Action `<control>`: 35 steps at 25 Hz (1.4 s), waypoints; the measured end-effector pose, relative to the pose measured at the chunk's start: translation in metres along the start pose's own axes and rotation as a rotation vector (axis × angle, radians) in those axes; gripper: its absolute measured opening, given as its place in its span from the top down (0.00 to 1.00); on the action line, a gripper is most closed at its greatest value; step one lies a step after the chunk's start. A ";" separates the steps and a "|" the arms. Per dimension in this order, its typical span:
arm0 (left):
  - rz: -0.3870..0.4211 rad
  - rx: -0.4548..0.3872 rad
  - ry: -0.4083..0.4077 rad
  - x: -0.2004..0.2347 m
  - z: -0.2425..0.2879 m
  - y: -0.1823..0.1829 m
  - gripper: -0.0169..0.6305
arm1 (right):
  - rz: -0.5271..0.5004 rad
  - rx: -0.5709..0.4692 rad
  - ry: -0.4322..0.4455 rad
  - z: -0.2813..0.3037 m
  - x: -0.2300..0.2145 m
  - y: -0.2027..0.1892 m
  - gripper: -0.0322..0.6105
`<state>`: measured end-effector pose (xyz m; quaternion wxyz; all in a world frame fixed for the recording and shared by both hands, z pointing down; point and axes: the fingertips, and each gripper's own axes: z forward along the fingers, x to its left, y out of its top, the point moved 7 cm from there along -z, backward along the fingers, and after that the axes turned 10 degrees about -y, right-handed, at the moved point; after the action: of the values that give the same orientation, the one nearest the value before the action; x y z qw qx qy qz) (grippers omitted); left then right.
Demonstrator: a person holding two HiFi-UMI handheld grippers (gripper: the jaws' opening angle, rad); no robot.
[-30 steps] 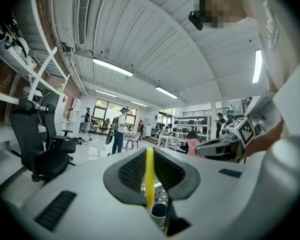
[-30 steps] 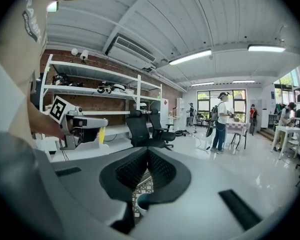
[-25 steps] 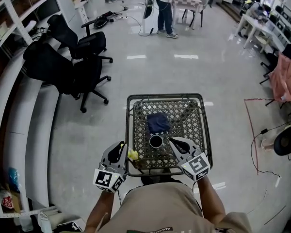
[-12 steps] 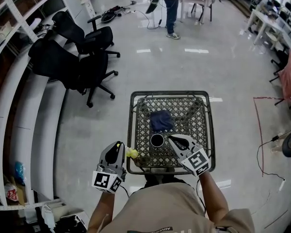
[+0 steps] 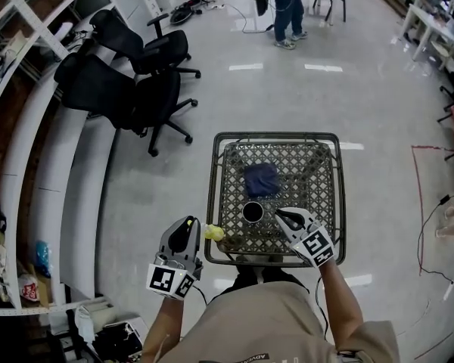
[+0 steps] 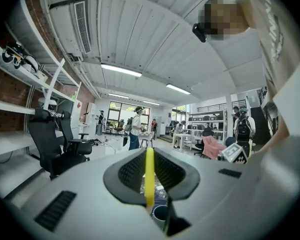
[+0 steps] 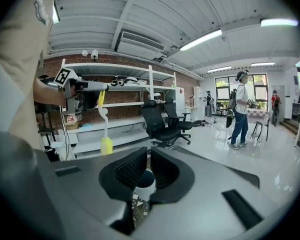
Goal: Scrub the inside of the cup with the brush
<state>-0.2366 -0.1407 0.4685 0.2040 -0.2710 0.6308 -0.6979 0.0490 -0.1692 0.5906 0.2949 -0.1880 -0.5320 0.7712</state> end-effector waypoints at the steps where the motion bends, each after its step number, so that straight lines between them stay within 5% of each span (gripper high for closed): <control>1: 0.001 0.004 0.000 -0.001 -0.001 0.000 0.89 | -0.001 0.025 0.016 0.003 0.001 -0.010 0.90; 3: -0.001 0.016 0.000 -0.005 -0.003 -0.002 0.89 | -0.013 0.065 0.062 0.012 0.003 -0.028 0.62; 8: -0.027 0.038 0.013 -0.010 -0.010 -0.003 0.89 | -0.053 0.139 0.150 0.044 0.015 -0.076 0.42; 17: -0.021 0.087 0.013 -0.014 -0.020 -0.005 0.89 | -0.135 0.237 0.153 0.106 0.029 -0.141 0.32; 23: 0.008 0.119 0.003 -0.016 -0.015 -0.014 0.89 | -0.151 0.233 0.194 0.134 0.036 -0.160 0.32; 35: -0.066 0.161 0.074 0.002 -0.025 -0.033 0.89 | -0.159 0.173 0.191 0.186 0.049 -0.169 0.31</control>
<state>-0.2518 -0.1184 0.5000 0.1787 -0.2483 0.5704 -0.7623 -0.0573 -0.2255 0.8172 0.4193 -0.1917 -0.4463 0.7670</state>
